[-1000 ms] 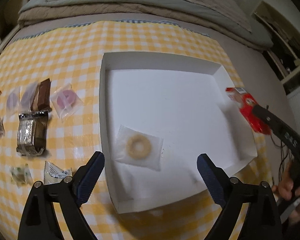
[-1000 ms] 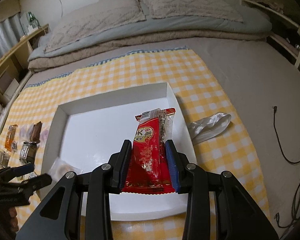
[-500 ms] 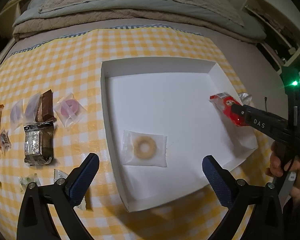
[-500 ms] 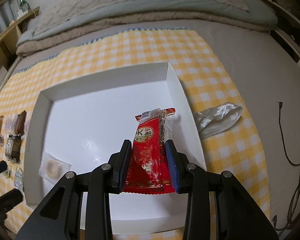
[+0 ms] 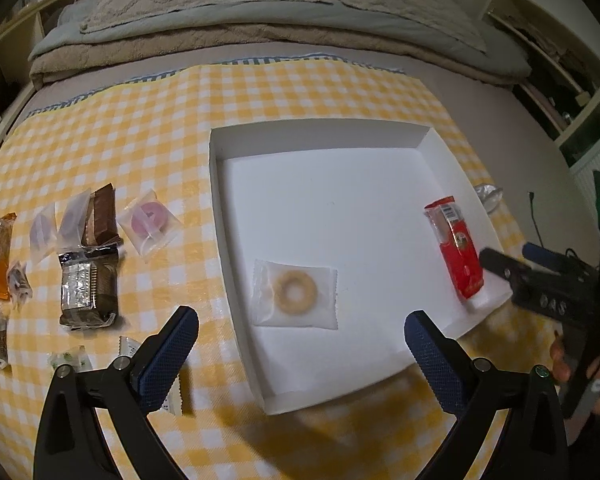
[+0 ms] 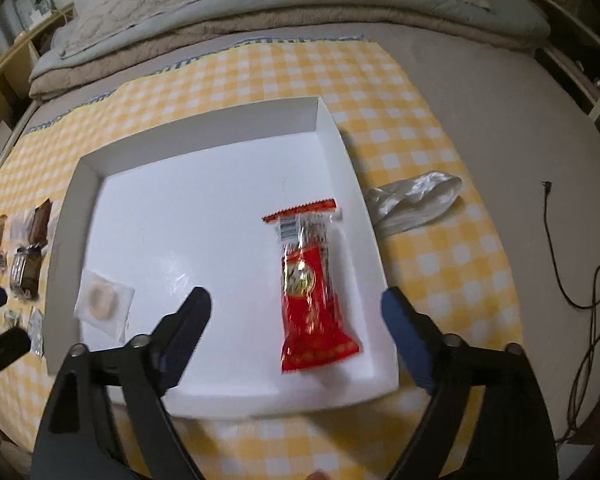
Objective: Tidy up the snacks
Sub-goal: 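Withdraw both tools from the tray toward the remaining snacks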
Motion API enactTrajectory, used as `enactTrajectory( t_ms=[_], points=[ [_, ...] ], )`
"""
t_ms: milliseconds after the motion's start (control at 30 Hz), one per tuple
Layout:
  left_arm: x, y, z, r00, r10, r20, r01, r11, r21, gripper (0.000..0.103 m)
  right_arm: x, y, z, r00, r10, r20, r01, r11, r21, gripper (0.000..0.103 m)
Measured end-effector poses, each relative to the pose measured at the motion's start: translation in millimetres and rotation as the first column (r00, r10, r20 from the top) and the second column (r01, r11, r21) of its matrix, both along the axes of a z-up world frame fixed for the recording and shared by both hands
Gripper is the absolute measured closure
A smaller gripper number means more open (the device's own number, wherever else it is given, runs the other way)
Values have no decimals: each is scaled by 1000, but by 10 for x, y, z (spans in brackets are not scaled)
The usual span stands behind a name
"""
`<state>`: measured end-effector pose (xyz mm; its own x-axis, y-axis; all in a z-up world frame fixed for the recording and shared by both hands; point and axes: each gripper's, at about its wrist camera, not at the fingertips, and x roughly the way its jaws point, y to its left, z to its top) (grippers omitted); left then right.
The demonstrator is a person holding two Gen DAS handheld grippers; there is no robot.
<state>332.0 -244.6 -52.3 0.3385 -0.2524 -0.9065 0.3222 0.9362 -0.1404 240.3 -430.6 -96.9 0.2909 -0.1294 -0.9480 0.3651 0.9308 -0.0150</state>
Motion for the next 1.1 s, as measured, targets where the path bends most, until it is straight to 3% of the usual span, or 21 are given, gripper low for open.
enactTrajectory(
  t_ms=[133, 667, 867, 1100],
  points=[
    [-87, 29, 72, 1000, -3, 15, 3, 1000, 7, 0, -135, 157, 96, 1000, 22, 9, -22, 999, -44, 0],
    [-532, 387, 506, 994, -1, 106, 2, 1000, -9, 0, -519, 448, 715, 985, -13, 170, 25, 997, -68, 0],
    [-777, 643, 779, 982, 10, 190, -1, 999, -43, 0, -609, 580, 974, 966, -29, 256, 51, 996, -79, 0],
    [-1161, 1026, 1081, 948, 18, 318, -3, 999, -46, 0, -651, 858, 1272, 922, 12, 386, 34, 993, -111, 0]
  ],
)
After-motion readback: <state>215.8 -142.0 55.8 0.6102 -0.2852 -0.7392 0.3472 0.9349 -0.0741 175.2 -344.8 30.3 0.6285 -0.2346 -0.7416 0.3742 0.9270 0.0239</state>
